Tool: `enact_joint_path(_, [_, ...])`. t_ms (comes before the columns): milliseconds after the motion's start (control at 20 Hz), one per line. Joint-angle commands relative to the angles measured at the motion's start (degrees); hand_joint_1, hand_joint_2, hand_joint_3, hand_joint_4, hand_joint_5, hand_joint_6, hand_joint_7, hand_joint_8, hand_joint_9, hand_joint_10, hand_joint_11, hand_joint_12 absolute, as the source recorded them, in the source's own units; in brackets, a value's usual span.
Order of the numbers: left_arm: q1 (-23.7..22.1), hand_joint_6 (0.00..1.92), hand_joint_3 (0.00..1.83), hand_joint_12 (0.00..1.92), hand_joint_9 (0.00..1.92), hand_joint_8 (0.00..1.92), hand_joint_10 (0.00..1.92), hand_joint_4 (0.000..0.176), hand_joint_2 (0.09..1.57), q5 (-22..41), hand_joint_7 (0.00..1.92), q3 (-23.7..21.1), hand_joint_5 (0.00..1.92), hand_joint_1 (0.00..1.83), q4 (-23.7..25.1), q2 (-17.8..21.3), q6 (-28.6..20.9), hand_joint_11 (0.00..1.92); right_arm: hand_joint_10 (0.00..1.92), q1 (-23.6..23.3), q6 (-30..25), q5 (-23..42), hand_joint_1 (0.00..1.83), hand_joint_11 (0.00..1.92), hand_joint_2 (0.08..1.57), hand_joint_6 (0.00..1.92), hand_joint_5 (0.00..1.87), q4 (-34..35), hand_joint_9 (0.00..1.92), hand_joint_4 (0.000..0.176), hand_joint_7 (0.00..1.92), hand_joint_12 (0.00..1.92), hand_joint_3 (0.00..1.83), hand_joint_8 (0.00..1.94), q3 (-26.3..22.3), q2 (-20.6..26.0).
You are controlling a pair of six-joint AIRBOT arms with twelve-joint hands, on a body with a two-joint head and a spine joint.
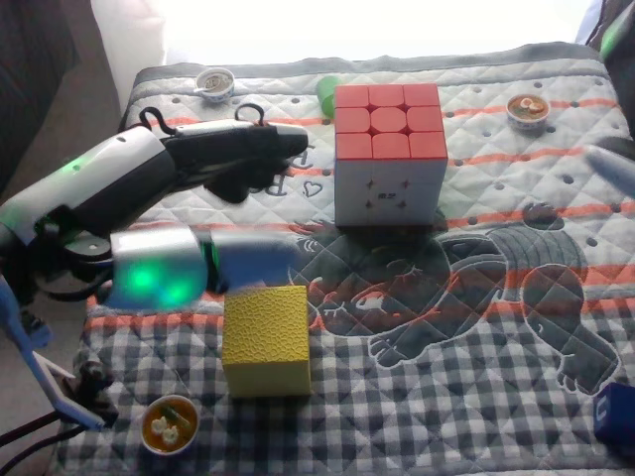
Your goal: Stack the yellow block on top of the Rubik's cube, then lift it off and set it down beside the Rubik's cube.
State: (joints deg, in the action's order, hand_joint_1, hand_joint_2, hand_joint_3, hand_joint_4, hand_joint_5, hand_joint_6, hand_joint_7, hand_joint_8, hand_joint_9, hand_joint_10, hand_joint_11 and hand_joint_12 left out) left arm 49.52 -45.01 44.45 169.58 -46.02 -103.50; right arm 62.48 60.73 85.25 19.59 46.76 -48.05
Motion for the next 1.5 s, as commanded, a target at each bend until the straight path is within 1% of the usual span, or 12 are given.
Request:
enact_joint_path(0, [-0.43, 0.01, 0.0, 1.29, 0.2, 0.06, 0.37, 0.07, 0.93, -7.41, 0.29, -0.13, 0.4, 0.52, 0.61, -0.13, -0.44, 0.0, 1.41, -0.36, -0.11, 6.56, 1.14, 0.5, 0.9, 1.13, 0.52, -0.86, 0.5, 0.0, 0.57, 1.74, 0.07, 1.19, 0.25, 0.1])
enact_joint_path(200, [-0.37, 0.0, 0.0, 1.25, 0.33, 0.01, 0.21, 0.041, 0.93, -7.26, 0.39, -0.31, 0.41, 0.57, 1.02, 0.0, -0.44, 0.0, 1.35, -0.36, -0.13, 6.57, 1.15, 0.5, 0.89, 1.08, 0.5, -0.86, 0.46, 0.0, 0.52, 1.74, 0.05, 1.03, 0.24, 0.1])
enact_joint_path(350, [-2.55, 0.0, 0.0, 1.27, 0.14, 0.0, 0.12, 0.121, 0.8, -0.12, 0.11, -0.35, 0.21, 0.67, 3.0, 0.43, -0.19, 0.0, 1.35, -0.28, -0.13, 6.56, 1.1, 0.51, 0.94, 1.04, 0.52, -0.65, 0.49, 0.0, 0.57, 1.74, 0.06, 1.06, 0.27, 0.06])
enact_joint_path(400, [-3.32, 0.01, 0.0, 1.31, 0.13, 0.0, 0.13, 0.113, 0.77, 2.18, 0.1, -0.39, 0.23, 0.7, 3.0, 0.42, 0.78, 0.0, 1.37, -0.26, -0.13, 6.56, 1.11, 0.49, 0.96, 1.06, 0.54, -0.6, 0.49, 0.0, 0.57, 1.76, 0.06, 1.1, 0.29, 0.05])
enact_joint_path(450, [-3.63, 0.01, 0.0, 1.27, 0.11, 0.0, 0.12, 0.148, 0.74, 3.81, 0.1, -0.52, 0.23, 0.73, 3.0, 0.48, 1.96, 0.0, 1.41, -0.23, -0.13, 6.56, 1.09, 0.5, 0.98, 1.08, 0.55, -0.6, 0.49, 0.0, 0.56, 1.81, 0.06, 1.14, 0.31, 0.03])
enact_joint_path(500, [-3.82, 0.0, 0.0, 1.24, 0.12, 0.01, 0.12, 0.15, 0.74, 5.46, 0.11, -0.51, 0.23, 0.75, 3.0, 0.48, 2.83, 0.0, 1.42, -0.21, -0.13, 6.55, 1.06, 0.48, 1.0, 1.1, 0.53, -0.59, 0.48, 0.0, 0.55, 1.81, 0.06, 1.16, 0.31, 0.03])
enact_joint_path(700, [-4.01, 0.0, 0.0, 1.23, 0.07, 0.0, 0.09, 0.122, 0.73, 11.77, 0.13, -0.47, 0.18, 0.73, 3.0, 0.4, 4.56, 0.0, 1.44, -0.2, -0.13, 6.53, 1.0, 0.44, 1.04, 1.09, 0.51, -0.53, 0.47, 0.0, 0.55, 1.82, 0.07, 1.21, 0.31, 0.02])
enact_joint_path(800, [-4.02, 0.0, 0.0, 0.98, 0.05, 0.0, 0.06, 0.068, 0.73, 15.26, 0.14, -0.41, 0.21, 0.73, 3.0, 0.3, 6.63, 0.0, 1.46, -0.2, -0.14, 6.52, 1.0, 0.43, 1.05, 1.11, 0.51, -0.52, 0.48, 0.0, 0.56, 1.83, 0.06, 1.26, 0.32, 0.02])
enact_joint_path(850, [-4.07, 0.0, 0.0, 0.81, 0.02, 0.01, 0.02, 0.093, 0.75, 17.11, 0.11, -0.39, 0.19, 0.74, 3.0, 0.14, 7.64, 0.0, 1.48, -0.2, -0.16, 6.52, 1.01, 0.42, 1.06, 1.14, 0.5, -0.52, 0.48, 0.0, 0.56, 1.84, 0.06, 1.29, 0.33, 0.02])
enact_joint_path(1100, [-4.05, 0.0, 0.0, 0.75, 0.04, 0.0, 0.01, 0.12, 0.77, 21.59, 0.12, 0.36, 0.19, 0.72, 3.0, -0.46, 8.38, 0.0, 1.52, -0.2, -0.78, 6.54, 1.01, 0.47, 1.08, 1.21, 0.49, -0.52, 0.52, 0.0, 0.57, 1.84, 0.06, 1.33, 0.52, 0.03])
enact_joint_path(1350, [-4.08, 0.01, 0.03, 0.77, 0.01, 0.0, 0.0, 0.107, 0.85, 25.08, 0.09, 2.07, 0.22, 0.67, 3.0, -2.49, 9.64, 0.0, 1.57, -0.2, -1.34, 6.56, 1.05, 0.49, 1.21, 1.38, 0.65, -0.53, 0.55, 0.0, 0.62, 1.9, 0.05, 1.39, 0.66, 0.02])
enact_joint_path(1450, [-4.08, 0.02, 0.02, 0.96, 0.07, 0.01, 0.02, 0.068, 0.97, 25.13, 0.18, 2.43, 0.41, 0.74, 3.0, -2.78, 9.64, 0.0, 1.59, -0.2, -1.38, 6.56, 1.13, 0.52, 1.26, 1.44, 0.62, -0.53, 0.58, 0.0, 0.77, 1.92, 0.02, 1.43, 0.68, 0.02])
